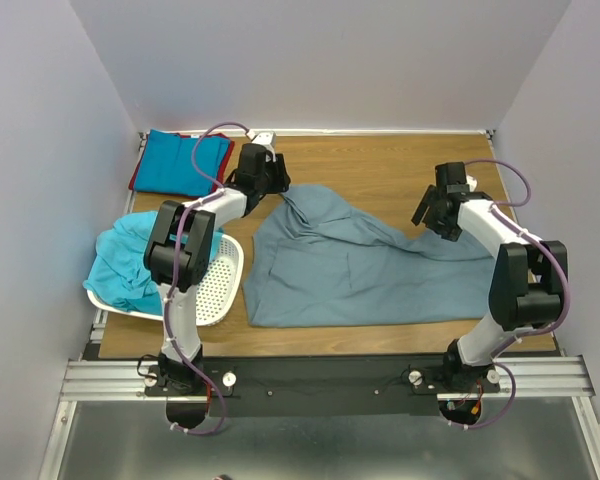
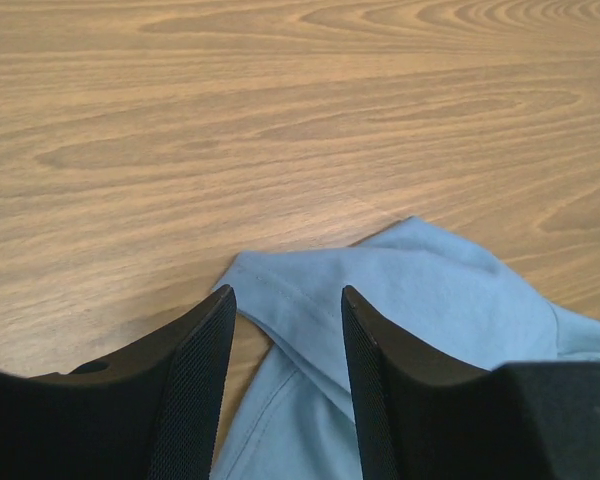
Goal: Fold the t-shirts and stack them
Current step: Fold the tshirt
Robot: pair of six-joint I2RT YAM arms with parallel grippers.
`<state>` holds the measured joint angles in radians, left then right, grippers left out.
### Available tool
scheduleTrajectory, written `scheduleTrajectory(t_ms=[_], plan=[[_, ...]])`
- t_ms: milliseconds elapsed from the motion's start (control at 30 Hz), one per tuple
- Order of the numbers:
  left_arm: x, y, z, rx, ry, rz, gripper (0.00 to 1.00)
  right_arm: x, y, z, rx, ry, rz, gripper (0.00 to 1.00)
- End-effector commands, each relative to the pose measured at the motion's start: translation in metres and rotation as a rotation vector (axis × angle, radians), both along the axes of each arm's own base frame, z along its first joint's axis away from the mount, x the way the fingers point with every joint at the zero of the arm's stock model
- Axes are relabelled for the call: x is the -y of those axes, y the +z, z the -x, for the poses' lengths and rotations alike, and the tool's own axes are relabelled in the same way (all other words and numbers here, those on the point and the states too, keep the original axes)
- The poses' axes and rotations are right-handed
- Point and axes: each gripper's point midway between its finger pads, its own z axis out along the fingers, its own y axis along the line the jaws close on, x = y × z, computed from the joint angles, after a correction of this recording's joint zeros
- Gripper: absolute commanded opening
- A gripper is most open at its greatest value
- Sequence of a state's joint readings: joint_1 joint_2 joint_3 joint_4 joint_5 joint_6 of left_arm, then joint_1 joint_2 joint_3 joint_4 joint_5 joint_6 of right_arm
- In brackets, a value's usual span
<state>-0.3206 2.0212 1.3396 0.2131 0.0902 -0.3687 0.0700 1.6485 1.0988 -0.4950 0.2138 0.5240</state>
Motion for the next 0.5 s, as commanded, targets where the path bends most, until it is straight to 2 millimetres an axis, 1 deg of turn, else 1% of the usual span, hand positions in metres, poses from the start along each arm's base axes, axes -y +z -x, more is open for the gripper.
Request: scheduleTrajectory(t_ms=[0, 33, 67, 100, 200, 233, 267, 300, 333, 467], plan=[[-0.012, -0.017, -0.005, -0.038, 0.024, -0.057, 0.54, 0.007, 0.005, 0.005, 0.017, -0.006, 0.01, 0.8], [-0.014, -0.023, -0.007, -0.046, 0.037, -0.071, 0.53, 0.007, 0.006, 0.005, 0.019, -0.005, 0.008, 0.81], [-0.016, -0.024, -0.009, -0.053, 0.04, -0.083, 0.51, 0.007, 0.006, 0.005, 0.017, -0.005, 0.008, 0.81], [-0.017, -0.03, -0.01, -0.066, 0.046, -0.093, 0.51, 0.008, 0.005, 0.006, 0.014, -0.005, 0.009, 0.81], [-0.018, -0.035, -0.011, -0.078, 0.047, -0.114, 0.5, 0.011, 0.001, 0.009, 0.005, -0.013, 0.01, 0.81], [-0.02, -0.041, -0.012, -0.089, 0.052, -0.126, 0.5, 0.011, 0.0, 0.009, 0.005, -0.014, 0.009, 0.81], [-0.02, -0.041, -0.013, -0.097, 0.047, -0.134, 0.5, 0.012, 0.0, 0.009, 0.005, -0.017, 0.006, 0.81], [-0.026, -0.048, -0.016, -0.106, 0.074, -0.173, 0.5, 0.011, -0.003, 0.011, -0.003, -0.015, 0.003, 0.81], [-0.029, -0.052, -0.016, -0.115, 0.08, -0.187, 0.5, 0.011, -0.004, 0.012, -0.004, -0.014, 0.002, 0.81], [-0.034, -0.054, -0.017, -0.121, 0.094, -0.216, 0.5, 0.013, -0.005, 0.014, 0.0, -0.02, -0.002, 0.81]])
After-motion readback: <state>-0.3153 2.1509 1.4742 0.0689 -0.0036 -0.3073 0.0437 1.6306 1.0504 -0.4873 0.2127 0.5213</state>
